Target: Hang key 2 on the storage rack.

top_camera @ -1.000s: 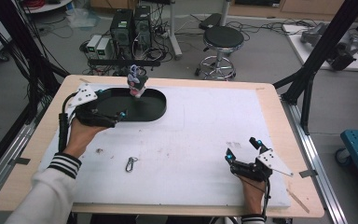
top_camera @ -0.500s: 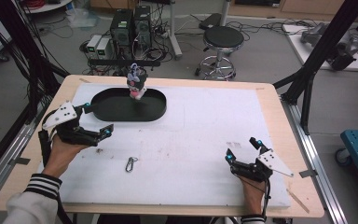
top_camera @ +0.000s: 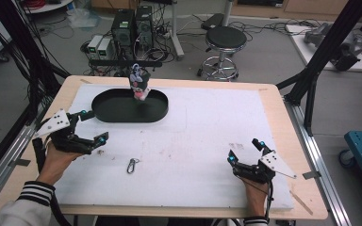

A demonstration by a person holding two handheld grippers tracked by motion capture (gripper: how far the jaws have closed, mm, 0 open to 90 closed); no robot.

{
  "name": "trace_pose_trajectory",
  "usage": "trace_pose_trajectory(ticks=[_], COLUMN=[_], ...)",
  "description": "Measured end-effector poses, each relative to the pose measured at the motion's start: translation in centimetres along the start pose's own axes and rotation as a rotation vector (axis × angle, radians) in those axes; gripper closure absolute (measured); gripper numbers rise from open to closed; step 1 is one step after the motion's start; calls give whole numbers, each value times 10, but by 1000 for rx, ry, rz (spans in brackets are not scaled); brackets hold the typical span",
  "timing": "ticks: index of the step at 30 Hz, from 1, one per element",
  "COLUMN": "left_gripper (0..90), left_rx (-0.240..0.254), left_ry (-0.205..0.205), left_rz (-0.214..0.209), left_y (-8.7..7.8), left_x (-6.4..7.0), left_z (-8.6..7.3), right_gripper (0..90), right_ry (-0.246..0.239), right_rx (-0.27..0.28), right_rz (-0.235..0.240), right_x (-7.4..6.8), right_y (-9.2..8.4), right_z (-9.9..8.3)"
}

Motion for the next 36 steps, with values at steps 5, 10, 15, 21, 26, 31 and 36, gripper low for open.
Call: trace_pose_trajectory(ticks=[5, 10, 15, 21, 26, 31, 36], left_gripper=[17, 17, 17, 17, 17, 17, 17], left_rx=[-4, -7, -29, -89, -148, -242, -318], left_ry=[4, 8, 8, 10, 36, 73, 103], left_rz=[-12, -18, -52, -106, -157, -212, -273], left_y=[2, 1, 1, 5, 12, 20, 28], left_x=[3, 4, 8, 16, 26, 35, 46], left_z=[-1, 0, -2, -9, -15, -24, -32], right_gripper=[5, 5, 5, 5, 5, 5, 5], right_ry=[-6, 5, -13, -13, -17, -37, -33], right_rx=[-4, -3, -7, 2, -4, 4, 4], right_rz=[2, -1, 7, 4, 4, 5, 4], right_x=[-1, -1, -3, -2, -3, -3, -3], right_y=[0, 0, 0, 0, -1, -1, -1], right_z=[0, 0, -1, 0, -1, 0, 0])
Point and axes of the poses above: each handheld gripper's, and its own axes: y roughly forward along the jaws, z roughly out of its top, x roughly to its right, the point moved 9 cm from there along y, roughly forward along the jaws, and after that the axes turned 12 degrees about x, right-handed, at the moved point
